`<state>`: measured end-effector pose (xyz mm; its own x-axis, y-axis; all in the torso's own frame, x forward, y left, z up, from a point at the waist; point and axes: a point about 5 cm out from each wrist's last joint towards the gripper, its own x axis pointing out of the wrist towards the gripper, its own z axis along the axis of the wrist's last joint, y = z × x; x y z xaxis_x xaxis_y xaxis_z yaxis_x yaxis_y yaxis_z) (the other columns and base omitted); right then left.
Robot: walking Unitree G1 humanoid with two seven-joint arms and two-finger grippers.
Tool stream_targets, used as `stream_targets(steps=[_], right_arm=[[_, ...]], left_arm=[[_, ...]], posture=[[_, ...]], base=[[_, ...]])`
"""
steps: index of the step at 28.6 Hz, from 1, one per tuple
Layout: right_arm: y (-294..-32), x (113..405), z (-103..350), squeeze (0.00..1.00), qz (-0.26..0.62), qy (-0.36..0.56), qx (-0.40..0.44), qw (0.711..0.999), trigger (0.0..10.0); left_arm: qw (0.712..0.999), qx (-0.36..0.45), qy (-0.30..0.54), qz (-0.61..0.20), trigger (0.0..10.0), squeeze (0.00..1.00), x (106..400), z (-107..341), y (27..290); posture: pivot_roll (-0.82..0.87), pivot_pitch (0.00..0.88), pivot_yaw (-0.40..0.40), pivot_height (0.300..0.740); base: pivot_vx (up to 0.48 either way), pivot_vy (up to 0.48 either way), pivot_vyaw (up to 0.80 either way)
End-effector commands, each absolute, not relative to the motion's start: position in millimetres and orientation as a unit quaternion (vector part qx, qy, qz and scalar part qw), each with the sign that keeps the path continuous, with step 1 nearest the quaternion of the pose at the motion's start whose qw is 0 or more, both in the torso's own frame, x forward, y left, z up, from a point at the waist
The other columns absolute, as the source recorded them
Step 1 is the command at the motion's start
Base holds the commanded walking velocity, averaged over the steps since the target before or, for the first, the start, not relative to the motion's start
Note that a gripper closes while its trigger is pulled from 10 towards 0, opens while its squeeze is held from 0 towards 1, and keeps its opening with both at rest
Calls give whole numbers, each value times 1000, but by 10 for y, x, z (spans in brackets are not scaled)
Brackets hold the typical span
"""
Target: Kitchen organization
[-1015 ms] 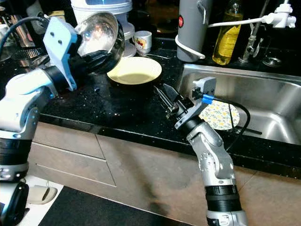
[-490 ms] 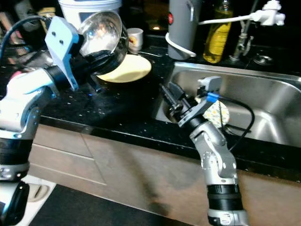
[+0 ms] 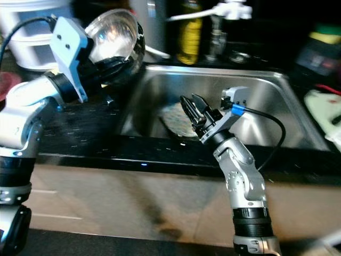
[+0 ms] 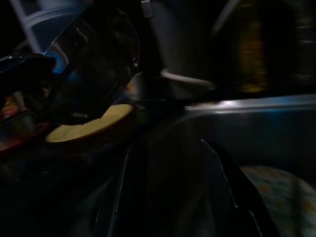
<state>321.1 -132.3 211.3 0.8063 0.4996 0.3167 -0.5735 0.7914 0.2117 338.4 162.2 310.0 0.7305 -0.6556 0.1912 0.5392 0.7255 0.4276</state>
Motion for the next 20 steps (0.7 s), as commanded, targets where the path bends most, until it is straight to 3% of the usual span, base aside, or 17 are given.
stream_targets(steps=[1,10,20], right_arm=[[-1304,3219,2076,0,288,-110,147,940,10000],[-1309,3219,2076,0,287,-111,143,941,10000],[-1303,3204,2074,0,290,-110,123,943,10000]], left_arm=[[912,184,-185,-317,10000,0,3382,3163,1635],[914,190,-177,-312,10000,0,3414,3132,1659],[922,209,-103,-310,10000,0,3562,2760,1692]], posture=[[83,21,-24,740],[82,22,-23,740],[78,20,-20,740]], base=[[0,0,-800],[0,0,-800],[0,0,0]])
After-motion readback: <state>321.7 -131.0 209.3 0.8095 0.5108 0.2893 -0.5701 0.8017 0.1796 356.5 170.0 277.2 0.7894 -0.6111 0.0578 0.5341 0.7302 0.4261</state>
